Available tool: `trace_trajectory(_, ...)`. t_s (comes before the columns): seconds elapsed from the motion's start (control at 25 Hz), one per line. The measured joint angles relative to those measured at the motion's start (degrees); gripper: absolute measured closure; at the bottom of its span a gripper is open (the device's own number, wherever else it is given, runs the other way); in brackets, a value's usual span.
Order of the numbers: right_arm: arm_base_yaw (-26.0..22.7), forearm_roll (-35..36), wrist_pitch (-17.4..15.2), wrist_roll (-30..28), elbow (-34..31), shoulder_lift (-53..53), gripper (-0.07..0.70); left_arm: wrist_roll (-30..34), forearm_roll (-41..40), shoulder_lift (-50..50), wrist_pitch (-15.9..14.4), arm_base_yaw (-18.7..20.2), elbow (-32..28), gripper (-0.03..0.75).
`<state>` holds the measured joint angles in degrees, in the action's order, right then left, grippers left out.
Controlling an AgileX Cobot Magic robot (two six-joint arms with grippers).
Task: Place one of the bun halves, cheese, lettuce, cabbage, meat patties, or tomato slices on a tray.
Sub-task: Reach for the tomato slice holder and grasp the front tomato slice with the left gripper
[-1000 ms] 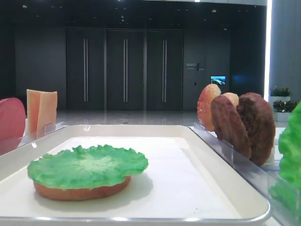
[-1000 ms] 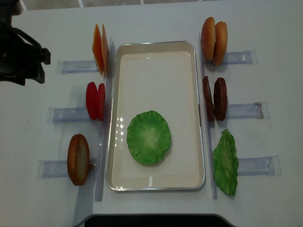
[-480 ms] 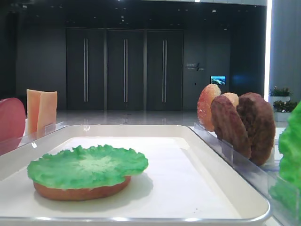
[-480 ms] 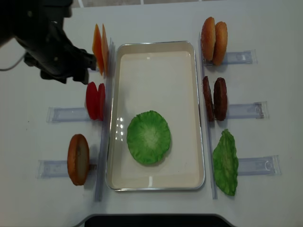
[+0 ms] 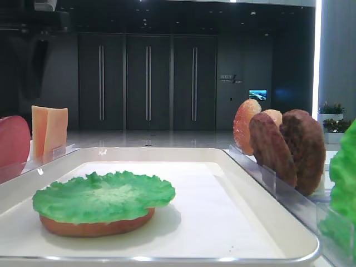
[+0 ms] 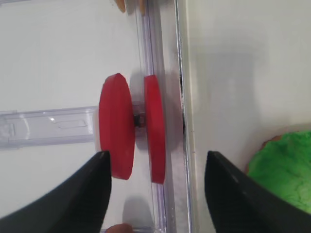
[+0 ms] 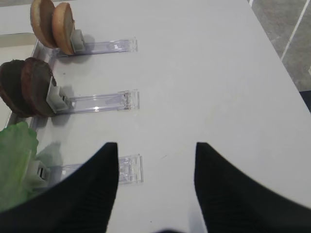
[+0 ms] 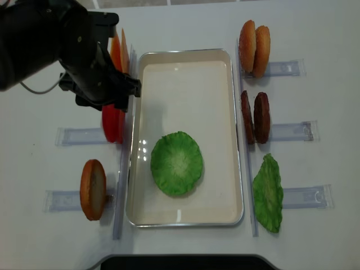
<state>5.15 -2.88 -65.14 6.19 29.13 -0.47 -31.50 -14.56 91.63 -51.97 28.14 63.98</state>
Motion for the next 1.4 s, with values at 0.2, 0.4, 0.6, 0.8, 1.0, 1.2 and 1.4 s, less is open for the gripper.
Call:
trace_trajectory(0.2, 0.0, 0.0, 0.0, 0.0, 0.0, 0.0, 0.286, -0.1, 0.1, 1.5, 1.9, 0.0, 0.0, 0.251)
trace_trajectory(0.4, 0.0, 0.0, 0.0, 0.0, 0.0, 0.0, 0.286, -0.1, 0.2, 1.8, 3.0, 0.0, 0.0, 0.251)
trace_trajectory(0.6, 0.0, 0.0, 0.0, 0.0, 0.0, 0.0, 0.286, 0.1, 0.2, 3.1, 3.3, 0.0, 0.1, 0.251)
trace_trajectory(0.8, 0.0, 0.0, 0.0, 0.0, 0.0, 0.0, 0.286, 0.3, 0.9, 5.6, 4.1, 0.0, 0.1, 0.251)
trace_trajectory(1.0, 0.0, 0.0, 0.0, 0.0, 0.0, 0.0, 0.286, 0.6, 1.7, 6.9, 5.4, 0.0, 0.1, 0.251)
trace_trajectory(1.2, 0.0, 0.0, 0.0, 0.0, 0.0, 0.0, 0.286, 0.6, 1.7, 8.2, 5.4, 0.0, 0.1, 0.251)
trace_trajectory(1.4, 0.0, 0.0, 0.0, 0.0, 0.0, 0.0, 0.286, 0.6, 1.4, 8.3, 5.4, 0.0, 0.1, 0.252)
